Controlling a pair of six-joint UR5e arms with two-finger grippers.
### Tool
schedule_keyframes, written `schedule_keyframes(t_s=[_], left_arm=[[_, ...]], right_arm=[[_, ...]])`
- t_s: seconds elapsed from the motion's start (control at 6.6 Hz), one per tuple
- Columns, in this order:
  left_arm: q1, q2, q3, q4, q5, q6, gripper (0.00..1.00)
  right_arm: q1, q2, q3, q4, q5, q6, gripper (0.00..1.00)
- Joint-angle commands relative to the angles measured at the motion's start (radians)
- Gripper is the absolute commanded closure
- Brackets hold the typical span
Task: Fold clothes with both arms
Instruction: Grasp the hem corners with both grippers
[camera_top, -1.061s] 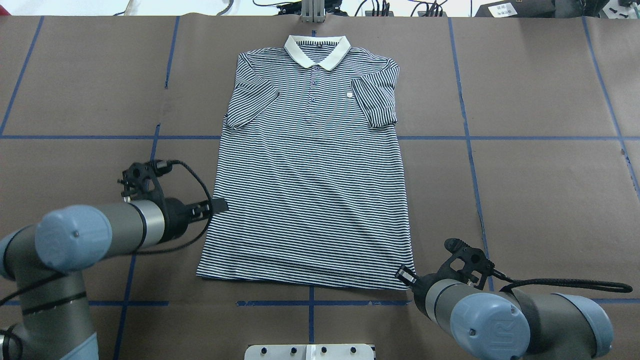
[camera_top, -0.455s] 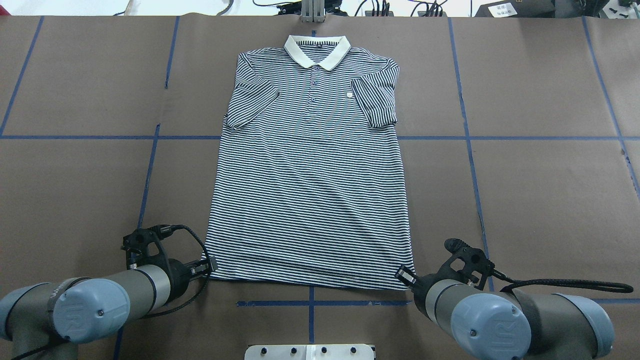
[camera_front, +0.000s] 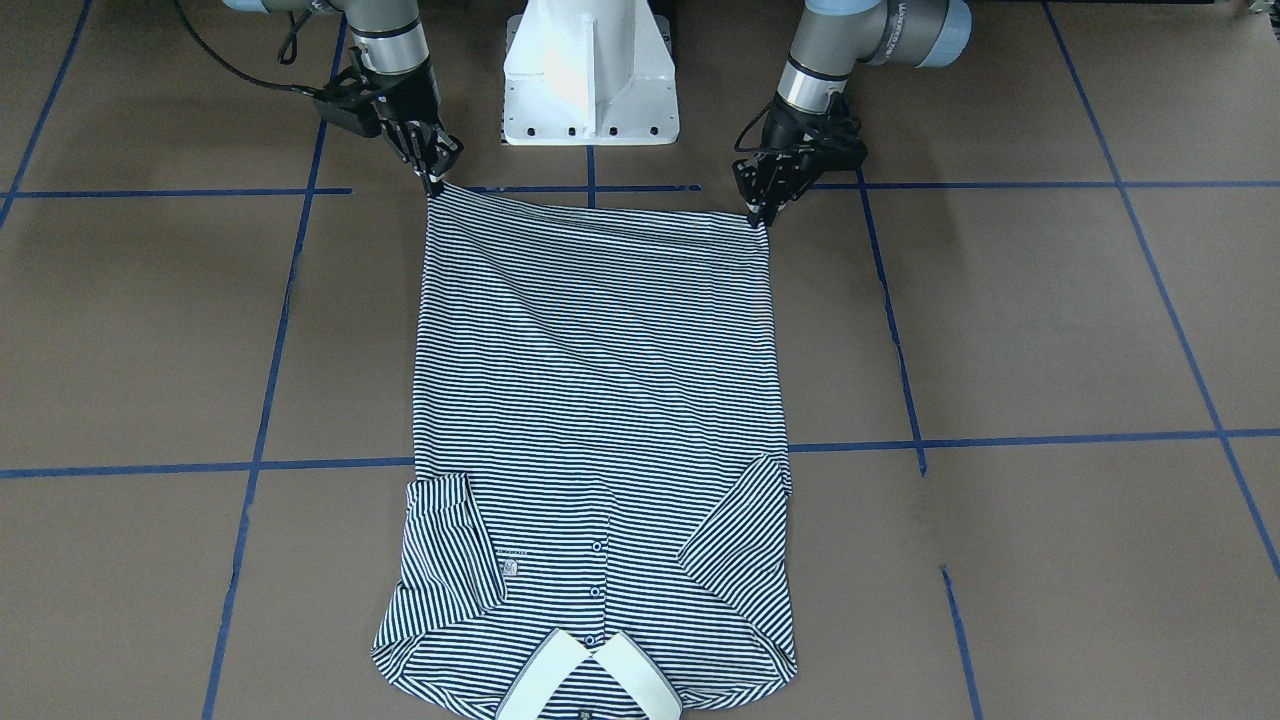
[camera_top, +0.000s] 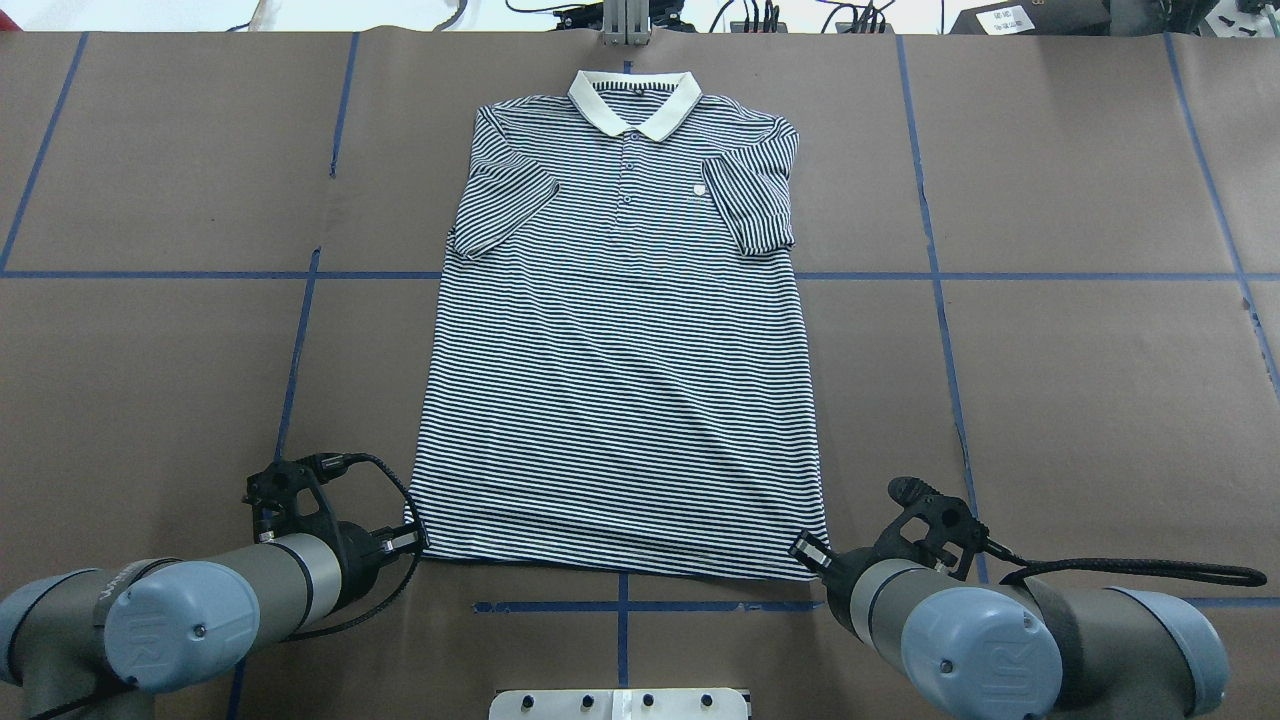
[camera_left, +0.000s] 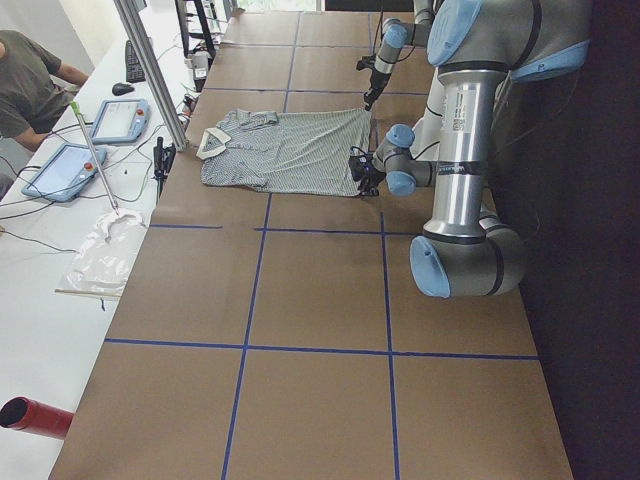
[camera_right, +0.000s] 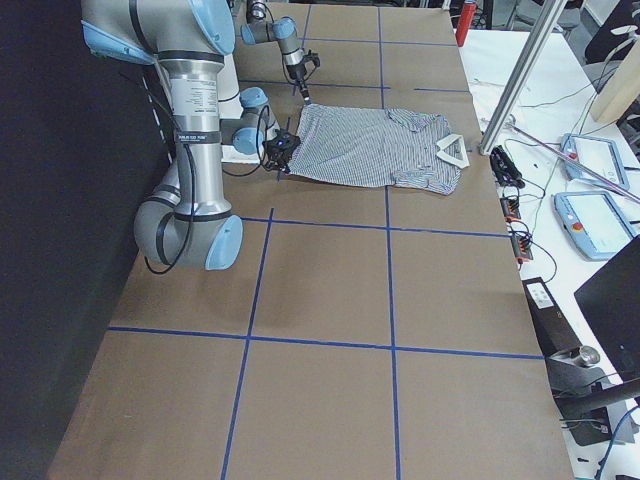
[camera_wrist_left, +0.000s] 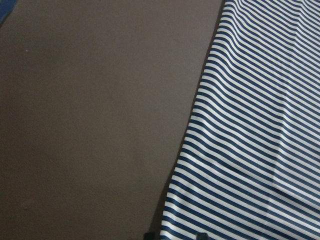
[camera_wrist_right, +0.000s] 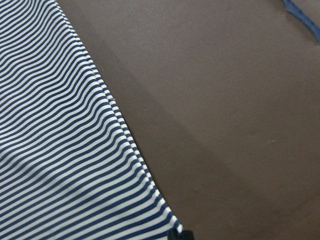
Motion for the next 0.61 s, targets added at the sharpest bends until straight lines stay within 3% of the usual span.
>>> schedule_keyframes(t_s=[0.0,0.3,0.45], left_arm=[[-0.001,-0.001,-0.022,0.0,-0.004,-0.005,1.0],[0.002,-0.002,-0.094,0.0,-0.013,-0.103,1.0],[0.049,-0.002,-0.128,0.014,-0.007,-0.186,1.0]], right_arm=[[0.001,0.005,0.0,0.0,0.0,-0.001,1.0],[0.0,-0.016,0.034,-0.002,0.008,0.0,1.0],[-0.015,-0.077,0.099,-0.003,0.014,0.0,1.0]])
